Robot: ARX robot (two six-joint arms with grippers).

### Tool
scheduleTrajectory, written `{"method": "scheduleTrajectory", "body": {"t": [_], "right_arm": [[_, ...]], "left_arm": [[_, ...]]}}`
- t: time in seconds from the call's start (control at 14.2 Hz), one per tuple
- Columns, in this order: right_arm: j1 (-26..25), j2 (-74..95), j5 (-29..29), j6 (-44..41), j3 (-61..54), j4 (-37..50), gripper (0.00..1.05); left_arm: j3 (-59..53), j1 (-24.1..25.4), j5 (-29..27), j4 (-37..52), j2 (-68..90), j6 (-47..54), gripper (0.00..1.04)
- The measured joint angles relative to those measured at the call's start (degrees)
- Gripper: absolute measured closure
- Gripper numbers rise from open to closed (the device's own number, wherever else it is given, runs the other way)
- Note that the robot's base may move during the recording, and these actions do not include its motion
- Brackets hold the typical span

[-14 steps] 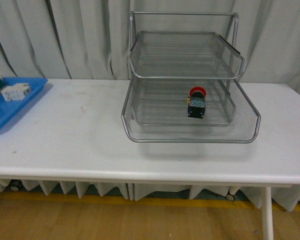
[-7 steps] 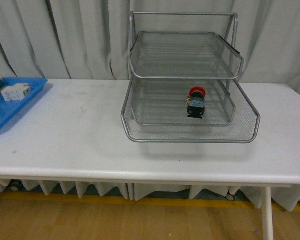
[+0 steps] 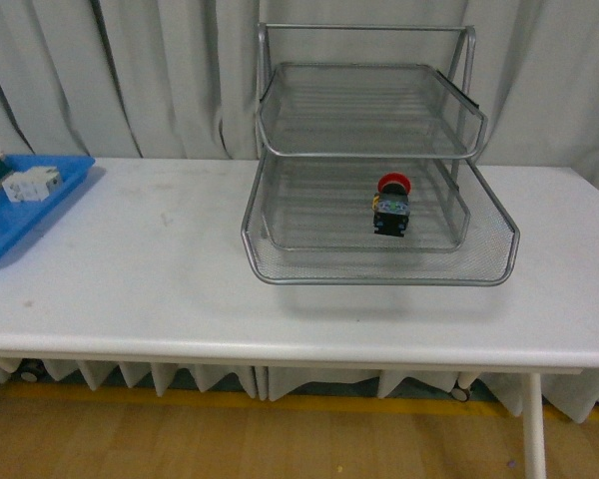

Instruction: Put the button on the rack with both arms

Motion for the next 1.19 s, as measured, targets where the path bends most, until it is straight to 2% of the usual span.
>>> {"method": "scheduleTrajectory", "body": {"t": [0.07,0.49,0.7,0.98,1.05,1.12,1.19], "right_arm": [[0.0,0.0,0.0,0.0,0.0,0.0,0.06],[0.0,0.0,0.0,0.0,0.0,0.0,0.06],[0.0,0.0,0.0,0.0,0.0,0.0,0.06],[0.0,0.0,0.0,0.0,0.0,0.0,0.06],[-2.0,1.7,-5.2,1.6,1.1,-3.5,0.06],[-5.7,9.8,-11.1,4.1,2.8,0.7,0.06],[-7.3,17.5,-13.6,5.8,5.1,8.3,0.06]], "left_arm": [[0.0,0.0,0.0,-1.2,-3.9,0.0,1.03],[0.0,0.1,0.0,-1.7,-3.8,0.0,1.03],[0.0,0.1,0.0,-1.7,-3.8,0.0,0.67],[0.0,0.1,0.0,-1.7,-3.8,0.0,0.13],[0.0,0.1,0.0,-1.7,-3.8,0.1,0.05],[0.0,0.1,0.0,-1.7,-3.8,0.1,0.07],[0.0,0.1,0.0,-1.7,-3.8,0.1,0.07]]}}
